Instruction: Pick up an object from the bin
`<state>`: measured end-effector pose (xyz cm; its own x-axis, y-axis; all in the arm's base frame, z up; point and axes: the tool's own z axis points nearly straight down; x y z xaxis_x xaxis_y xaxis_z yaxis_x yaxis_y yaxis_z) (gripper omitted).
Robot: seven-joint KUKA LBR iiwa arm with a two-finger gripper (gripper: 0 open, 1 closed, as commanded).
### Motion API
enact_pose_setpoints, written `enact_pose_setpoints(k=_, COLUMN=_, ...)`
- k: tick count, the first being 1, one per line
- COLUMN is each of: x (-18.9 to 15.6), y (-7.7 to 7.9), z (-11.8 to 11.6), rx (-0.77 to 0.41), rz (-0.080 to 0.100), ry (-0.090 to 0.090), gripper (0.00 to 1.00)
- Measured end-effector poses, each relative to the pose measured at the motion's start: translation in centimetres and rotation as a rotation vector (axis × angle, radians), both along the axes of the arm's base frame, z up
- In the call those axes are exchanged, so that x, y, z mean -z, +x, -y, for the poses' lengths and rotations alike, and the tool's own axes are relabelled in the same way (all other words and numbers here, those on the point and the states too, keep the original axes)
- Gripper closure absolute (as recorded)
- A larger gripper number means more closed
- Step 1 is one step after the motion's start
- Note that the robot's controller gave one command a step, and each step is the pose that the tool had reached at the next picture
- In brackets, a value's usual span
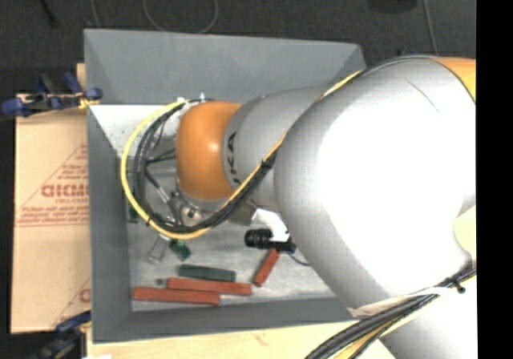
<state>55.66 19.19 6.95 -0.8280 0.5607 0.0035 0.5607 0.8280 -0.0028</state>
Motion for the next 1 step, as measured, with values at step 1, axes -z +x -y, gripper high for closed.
enact_pose_setpoints(k=1, x=-0.04, y=0.03, z=0.05, rx=-0.001, rz=0.001, ry=0.0, gripper=0.0)
